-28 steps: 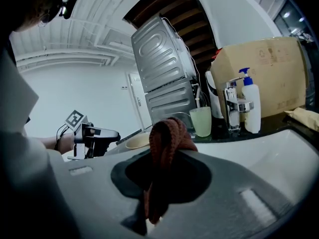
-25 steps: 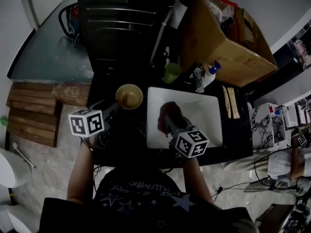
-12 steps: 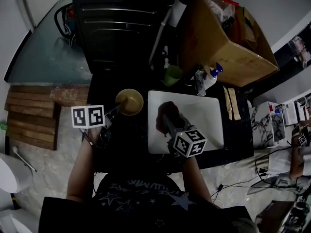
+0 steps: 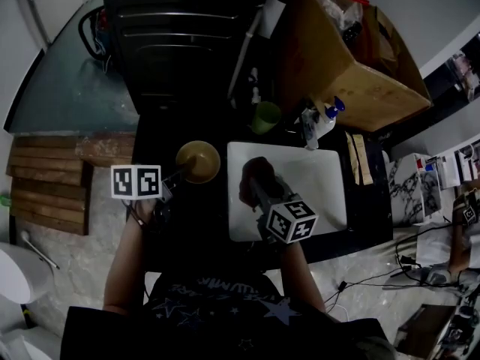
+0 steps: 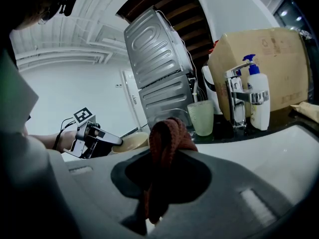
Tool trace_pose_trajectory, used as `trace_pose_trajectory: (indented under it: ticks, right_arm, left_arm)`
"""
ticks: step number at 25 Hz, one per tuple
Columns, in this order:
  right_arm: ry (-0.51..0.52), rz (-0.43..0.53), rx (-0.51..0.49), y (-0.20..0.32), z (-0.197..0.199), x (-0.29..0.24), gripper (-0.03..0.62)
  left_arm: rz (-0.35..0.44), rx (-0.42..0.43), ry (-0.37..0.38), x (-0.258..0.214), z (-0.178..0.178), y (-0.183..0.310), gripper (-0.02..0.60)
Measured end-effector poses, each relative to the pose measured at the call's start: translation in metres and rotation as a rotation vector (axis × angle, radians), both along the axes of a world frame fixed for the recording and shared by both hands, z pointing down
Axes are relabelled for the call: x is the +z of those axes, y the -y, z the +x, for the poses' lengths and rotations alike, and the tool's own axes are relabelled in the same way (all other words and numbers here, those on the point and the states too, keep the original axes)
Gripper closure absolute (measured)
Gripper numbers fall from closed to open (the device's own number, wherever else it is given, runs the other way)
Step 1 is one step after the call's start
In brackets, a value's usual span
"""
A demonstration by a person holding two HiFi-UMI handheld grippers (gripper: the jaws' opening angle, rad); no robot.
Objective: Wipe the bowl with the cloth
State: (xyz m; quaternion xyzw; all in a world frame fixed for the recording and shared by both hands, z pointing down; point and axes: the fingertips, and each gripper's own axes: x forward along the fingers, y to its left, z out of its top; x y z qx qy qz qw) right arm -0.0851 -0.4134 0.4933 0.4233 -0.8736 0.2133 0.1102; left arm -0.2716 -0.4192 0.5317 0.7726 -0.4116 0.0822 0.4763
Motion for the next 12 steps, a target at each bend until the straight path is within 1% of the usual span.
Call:
trace_pose_trajectory:
  ticks: [2, 5, 8, 9, 12]
  right_arm:
    - [0.001, -0.003, 0.008, 0.000, 0.001, 0.000, 0.536]
    - [0.003, -0.002, 0.016, -0.002, 0.001, 0.000, 0.536]
    - [0.001, 0.005, 0.018, -0.005, 0.002, 0.000, 0.536]
    - [0.002, 0.007, 0.017, -0.007, 0.003, -0.001, 0.536]
    - [0.005, 0.010, 0.009, -0.012, 0.007, -0.002, 0.536]
  left_arm:
    - [-0.006, -0.003, 0.002, 0.000, -0.001, 0.000, 0.420]
    - [0.004, -0.014, 0.020, -0.003, -0.002, 0.002, 0.476]
    - [0.014, -0.012, 0.063, -0.002, -0.003, 0.002, 0.523]
    - [0.015, -0.010, 0.078, -0.002, -0.003, 0.001, 0.548]
    - [0.015, -0.008, 0.109, -0.002, 0.000, -0.003, 0.558]
